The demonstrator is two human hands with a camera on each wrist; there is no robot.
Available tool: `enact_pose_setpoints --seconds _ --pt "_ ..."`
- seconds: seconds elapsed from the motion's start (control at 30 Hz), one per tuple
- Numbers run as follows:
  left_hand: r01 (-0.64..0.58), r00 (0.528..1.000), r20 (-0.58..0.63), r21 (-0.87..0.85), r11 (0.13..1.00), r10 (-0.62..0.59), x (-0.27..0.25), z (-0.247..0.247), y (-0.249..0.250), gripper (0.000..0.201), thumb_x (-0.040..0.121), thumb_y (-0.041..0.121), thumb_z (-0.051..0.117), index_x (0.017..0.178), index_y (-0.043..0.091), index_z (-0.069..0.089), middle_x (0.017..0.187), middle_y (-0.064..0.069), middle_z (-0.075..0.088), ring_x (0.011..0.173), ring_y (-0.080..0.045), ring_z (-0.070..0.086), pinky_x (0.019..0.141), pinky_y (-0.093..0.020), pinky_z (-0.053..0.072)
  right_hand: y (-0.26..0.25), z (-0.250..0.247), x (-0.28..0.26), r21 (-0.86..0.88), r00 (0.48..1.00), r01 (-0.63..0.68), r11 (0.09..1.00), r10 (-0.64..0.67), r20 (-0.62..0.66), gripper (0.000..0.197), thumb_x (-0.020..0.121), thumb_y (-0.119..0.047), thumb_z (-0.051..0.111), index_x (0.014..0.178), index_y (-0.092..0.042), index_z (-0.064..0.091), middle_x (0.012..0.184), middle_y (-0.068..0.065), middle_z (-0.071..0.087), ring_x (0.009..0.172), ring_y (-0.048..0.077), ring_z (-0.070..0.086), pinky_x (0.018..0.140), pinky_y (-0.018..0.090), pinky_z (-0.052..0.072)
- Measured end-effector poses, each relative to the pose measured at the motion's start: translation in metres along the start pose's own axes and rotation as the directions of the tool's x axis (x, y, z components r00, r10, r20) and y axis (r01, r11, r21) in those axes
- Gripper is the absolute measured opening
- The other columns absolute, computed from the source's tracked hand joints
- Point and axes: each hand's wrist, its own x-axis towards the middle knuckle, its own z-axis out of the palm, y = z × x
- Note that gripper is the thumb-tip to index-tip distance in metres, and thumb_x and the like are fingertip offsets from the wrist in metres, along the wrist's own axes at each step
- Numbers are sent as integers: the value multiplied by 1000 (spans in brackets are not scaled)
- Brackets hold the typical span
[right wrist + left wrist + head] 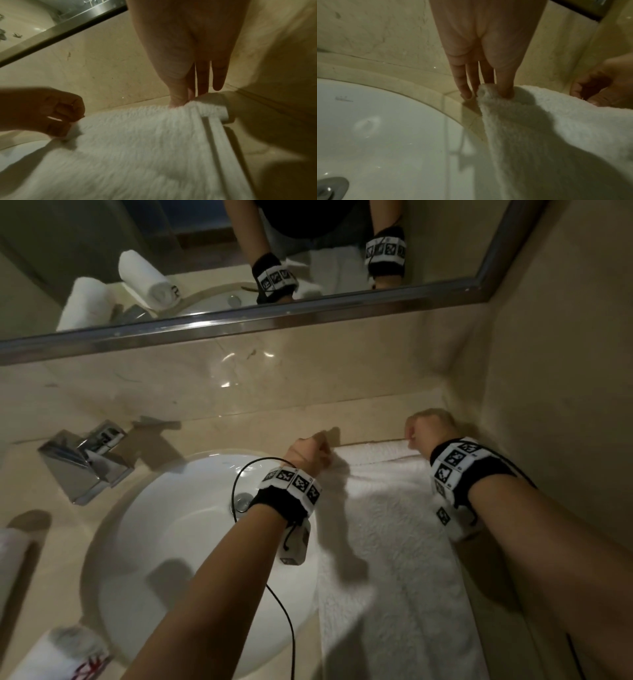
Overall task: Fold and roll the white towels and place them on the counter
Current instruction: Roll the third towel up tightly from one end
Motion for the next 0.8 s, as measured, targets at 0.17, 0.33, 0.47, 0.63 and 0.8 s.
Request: enact_pose_setpoints --seconds 0.17,0.33,0.47,0.63,0.8 --pt "33 999 18 -100 994 -32 6 0 -10 41 84 19 67 122 11 56 121 -10 60 111 -26 55 84 -22 38 -1 1 1 -6 983 37 999 -36 180 28 90 -16 46 72 -29 62 92 2 61 69 13 54 69 23 37" --pt "-41 996 79 2 999 41 10 -4 -11 40 84 24 68 120 10 59 119 -13 60 110 -26 55 80 -18 35 -1 1 -8 -69 990 49 996 -39 136 17 88 -18 49 82 -20 64 90 1 63 63 14 48 69 25 37" --pt "-94 993 74 -12 995 95 6 -2 -14 40 80 23 71 114 7 56 117 -13 58 106 -27 55 84 -24 39 -2 9 -18 -49 997 71 996 -69 39 16 84 -15 53 98 -14 62 99 6 64 84 25 60 71 28 44" --pt "-189 981 -31 72 979 191 -11 10 -12 31 80 11 67 105 -2 55 108 -19 59 100 -33 56 79 -31 38 -11 19 -48 -11 991 96 995 -96 -91 24 83 -4 54 106 -3 60 112 16 59 106 29 53 91 32 37" --pt "-242 964 -93 85 967 249 -32 26 -17 30 85 7 61 113 -2 57 109 -20 62 99 -34 58 81 -36 43 -30 20 -65 -63 978 117 991 -126 -166 26 75 9 53 95 -4 62 102 14 58 98 26 57 77 26 48"
